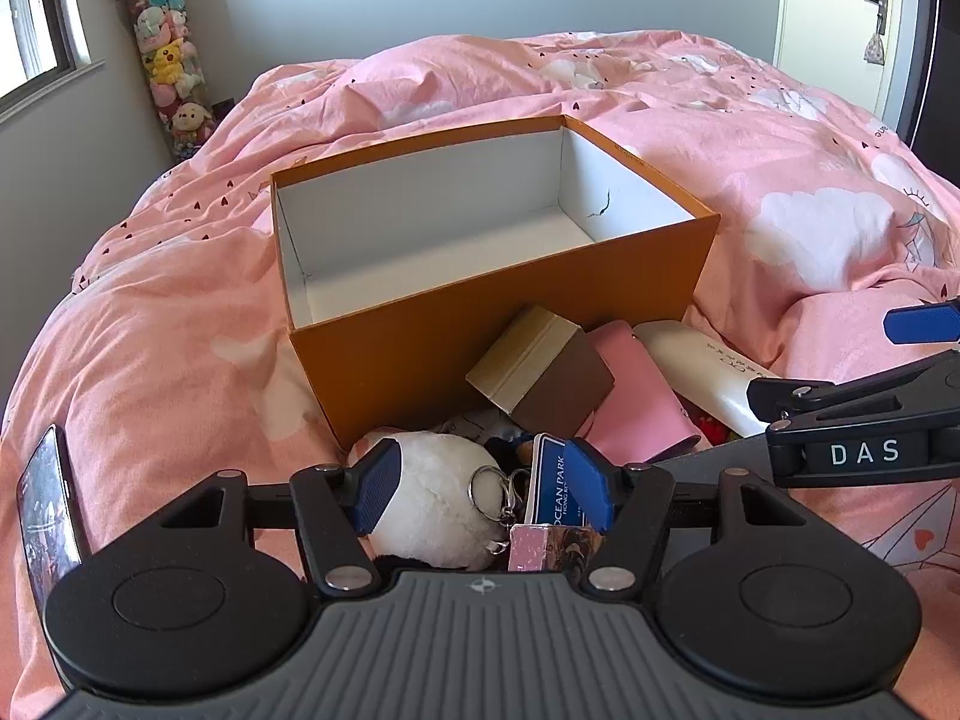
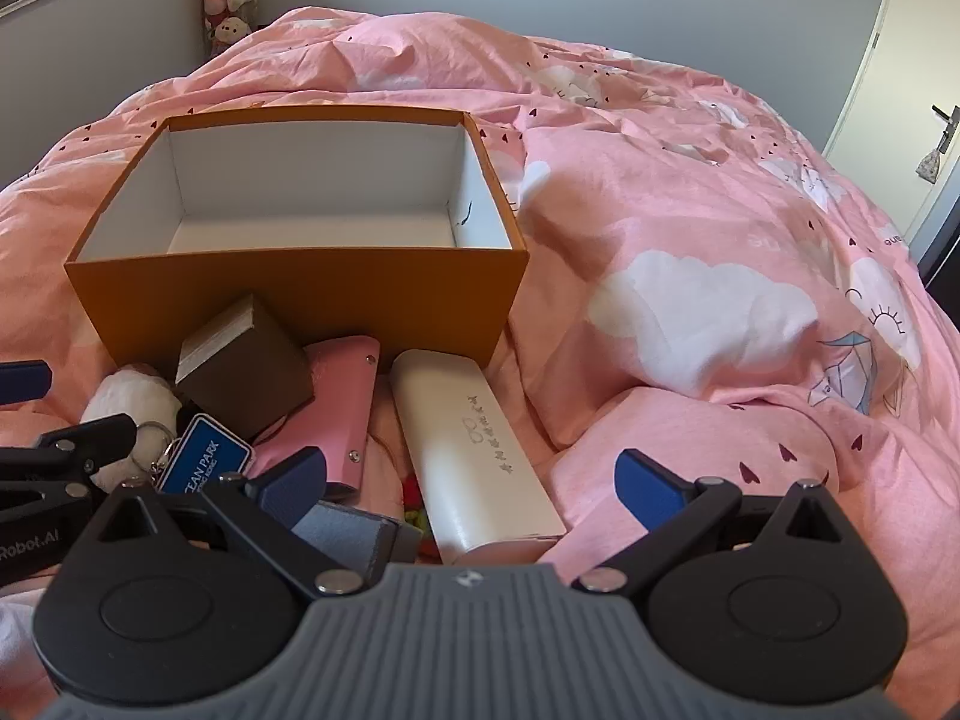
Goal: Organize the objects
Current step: 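Move both grippers toward the pile of items in front of the shoebox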
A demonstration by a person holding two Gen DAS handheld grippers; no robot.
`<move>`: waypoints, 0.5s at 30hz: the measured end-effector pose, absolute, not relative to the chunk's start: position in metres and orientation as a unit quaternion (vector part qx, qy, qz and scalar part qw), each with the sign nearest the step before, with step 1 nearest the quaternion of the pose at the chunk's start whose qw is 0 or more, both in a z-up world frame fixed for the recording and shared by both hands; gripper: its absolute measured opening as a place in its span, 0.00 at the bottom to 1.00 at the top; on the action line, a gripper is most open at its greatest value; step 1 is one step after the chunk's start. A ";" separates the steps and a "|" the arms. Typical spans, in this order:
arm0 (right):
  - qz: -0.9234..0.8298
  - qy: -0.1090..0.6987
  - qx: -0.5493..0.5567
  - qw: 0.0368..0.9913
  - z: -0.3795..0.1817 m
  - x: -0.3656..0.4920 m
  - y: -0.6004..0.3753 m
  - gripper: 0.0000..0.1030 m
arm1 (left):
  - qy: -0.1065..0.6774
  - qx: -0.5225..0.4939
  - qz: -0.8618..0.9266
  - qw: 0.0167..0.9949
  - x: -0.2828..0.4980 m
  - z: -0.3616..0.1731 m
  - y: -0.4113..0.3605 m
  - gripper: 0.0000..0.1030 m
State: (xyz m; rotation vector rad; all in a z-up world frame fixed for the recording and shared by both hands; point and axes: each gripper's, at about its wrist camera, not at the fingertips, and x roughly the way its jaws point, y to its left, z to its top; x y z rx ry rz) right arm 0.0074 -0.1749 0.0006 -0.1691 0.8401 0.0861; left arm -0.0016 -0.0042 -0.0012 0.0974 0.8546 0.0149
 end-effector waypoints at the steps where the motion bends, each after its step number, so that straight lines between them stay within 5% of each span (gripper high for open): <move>1: 0.042 0.407 -0.082 0.909 0.001 0.007 -0.175 0.99 | 0.415 0.048 0.008 0.908 -0.001 -0.001 -0.004 0.71; 15: 0.049 0.413 -0.086 0.905 -0.008 0.008 -0.174 0.99 | 0.421 0.050 0.010 0.906 -0.001 -0.003 -0.004 0.71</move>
